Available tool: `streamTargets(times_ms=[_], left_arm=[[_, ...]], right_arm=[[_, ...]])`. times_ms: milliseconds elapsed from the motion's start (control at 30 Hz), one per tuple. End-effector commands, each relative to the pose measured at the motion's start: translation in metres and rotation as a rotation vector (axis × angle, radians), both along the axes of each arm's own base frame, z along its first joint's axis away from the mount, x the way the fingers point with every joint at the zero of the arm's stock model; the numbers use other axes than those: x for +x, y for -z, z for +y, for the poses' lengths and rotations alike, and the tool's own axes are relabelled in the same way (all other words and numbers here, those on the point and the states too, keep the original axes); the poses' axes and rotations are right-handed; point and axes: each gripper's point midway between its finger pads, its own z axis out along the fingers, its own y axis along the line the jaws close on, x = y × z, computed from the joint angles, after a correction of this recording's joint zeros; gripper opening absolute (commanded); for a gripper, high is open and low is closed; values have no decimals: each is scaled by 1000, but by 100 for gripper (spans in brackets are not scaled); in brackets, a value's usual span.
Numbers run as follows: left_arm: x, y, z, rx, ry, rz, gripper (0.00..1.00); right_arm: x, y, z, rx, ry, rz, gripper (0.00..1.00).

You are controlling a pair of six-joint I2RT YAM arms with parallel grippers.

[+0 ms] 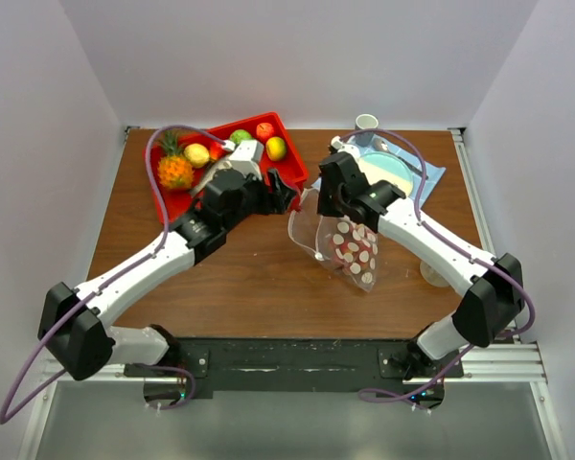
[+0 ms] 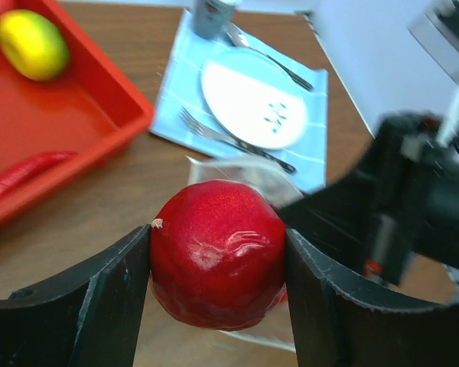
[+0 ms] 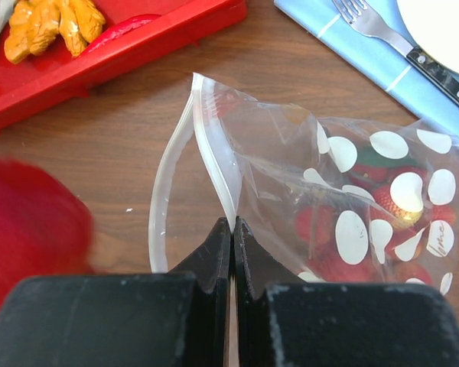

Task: Place the food in the zip-top bag and seal the zipper
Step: Place the fake fruit in the zipper food storage bag, then pick up the fake fruit from the bin.

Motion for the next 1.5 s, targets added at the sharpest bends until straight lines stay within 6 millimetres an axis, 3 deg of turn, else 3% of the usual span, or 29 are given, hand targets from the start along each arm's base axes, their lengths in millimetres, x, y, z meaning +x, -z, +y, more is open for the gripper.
streamTargets(times_ms=[0,100,200,300,333,400,500,633,867,967,1100,1167,1200,1233,1300,1367,1400,1433,1467], left_arm=[[-20,21,-17,2,24,66,14],[-26,37,-30,18,43,97,14],[-26,40,-45,11,54,90,18],[-26,41,-55,12,69,91,35],[-26,39,-58,7,75,86,45],[-27,33,-62,1,83,68,51],[-27,31,-64,8,92,62,73],[-29,26,-64,7,100,51,90],[-29,-12,-53,-16,75,-16,95],[-20,-30,-30,0,-21,-57,95],[22,-57,20,-4,-186,-94,87],[50,-52,45,35,-274,-101,87],[62,-59,52,57,-290,-129,87],[76,-44,50,90,-280,-107,87],[103,-55,59,94,-294,-177,88],[131,-42,59,113,-296,-193,91],[145,-55,58,124,-300,-228,94],[163,-34,54,156,-298,-203,95],[176,-33,58,158,-311,-211,95]], right_arm=[[4,-39,2,114,43,-82,0],[0,-45,-1,135,51,-90,0],[-5,-53,-4,152,55,-101,0],[-10,-59,-5,174,50,-109,0],[-11,-59,-5,177,49,-108,0],[-12,-59,-4,182,41,-107,0],[-12,-62,-5,186,42,-111,0],[-13,-67,-5,190,40,-119,0],[-12,-67,-9,176,46,-125,0],[-13,-66,-11,172,44,-126,0],[-19,-75,-13,195,28,-141,0],[-22,-77,-14,197,19,-145,0],[-24,-78,-15,197,17,-146,0],[-26,-83,-18,203,15,-159,0],[-31,-82,-21,194,7,-161,0],[-38,-83,-23,198,-9,-168,0],[-40,-83,-24,201,-18,-166,0],[-43,-83,-23,202,-29,-163,0],[-46,-82,-26,191,-40,-163,0]])
